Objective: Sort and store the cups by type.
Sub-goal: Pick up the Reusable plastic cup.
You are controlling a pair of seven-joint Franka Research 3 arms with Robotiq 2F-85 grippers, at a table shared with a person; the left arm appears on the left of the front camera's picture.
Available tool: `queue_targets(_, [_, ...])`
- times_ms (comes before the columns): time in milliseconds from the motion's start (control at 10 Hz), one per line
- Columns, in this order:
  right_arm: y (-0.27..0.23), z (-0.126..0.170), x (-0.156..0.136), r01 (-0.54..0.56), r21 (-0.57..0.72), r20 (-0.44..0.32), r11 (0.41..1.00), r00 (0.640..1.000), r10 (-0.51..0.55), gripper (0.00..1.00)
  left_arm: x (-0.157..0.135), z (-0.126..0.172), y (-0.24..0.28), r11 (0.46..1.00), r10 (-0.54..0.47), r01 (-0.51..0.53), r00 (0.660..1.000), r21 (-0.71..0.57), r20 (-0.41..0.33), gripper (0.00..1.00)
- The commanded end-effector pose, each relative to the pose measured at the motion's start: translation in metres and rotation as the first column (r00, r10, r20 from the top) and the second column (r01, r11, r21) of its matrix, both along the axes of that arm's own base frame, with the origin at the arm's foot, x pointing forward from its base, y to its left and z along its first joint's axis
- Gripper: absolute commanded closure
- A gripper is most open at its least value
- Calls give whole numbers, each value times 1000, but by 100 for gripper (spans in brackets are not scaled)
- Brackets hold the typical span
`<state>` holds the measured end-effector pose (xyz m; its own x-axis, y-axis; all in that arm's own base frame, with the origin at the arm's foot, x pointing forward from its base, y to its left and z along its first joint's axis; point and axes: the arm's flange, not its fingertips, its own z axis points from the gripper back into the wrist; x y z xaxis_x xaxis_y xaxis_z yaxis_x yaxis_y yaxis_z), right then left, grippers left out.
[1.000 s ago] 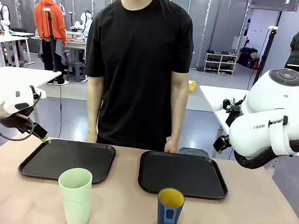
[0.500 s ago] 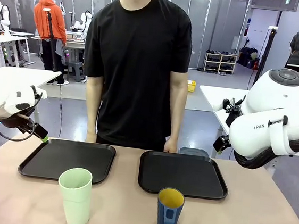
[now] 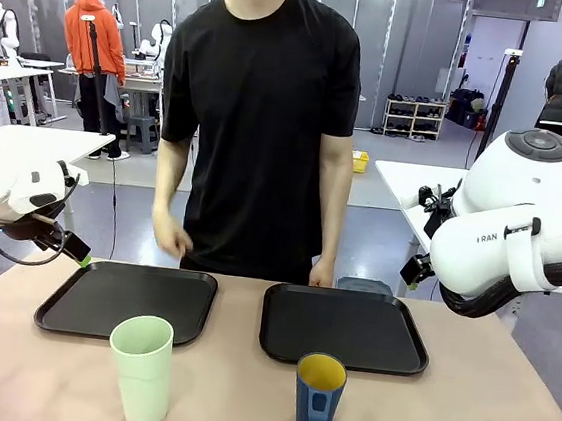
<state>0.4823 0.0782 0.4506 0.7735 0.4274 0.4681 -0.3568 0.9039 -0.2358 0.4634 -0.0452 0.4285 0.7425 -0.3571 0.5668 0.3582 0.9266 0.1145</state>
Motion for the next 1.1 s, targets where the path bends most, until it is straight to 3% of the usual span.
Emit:
queue_targets(0, [0,0,0,-3,-2,0,1000,1000,3,0,0,0,3,1000,-3,3,1000,-6,1,0])
queue_targets(1000, [0,0,0,-3,-2,0,1000,1000,3,0,0,0,3,1000,-3,3,1000,-6,1,0])
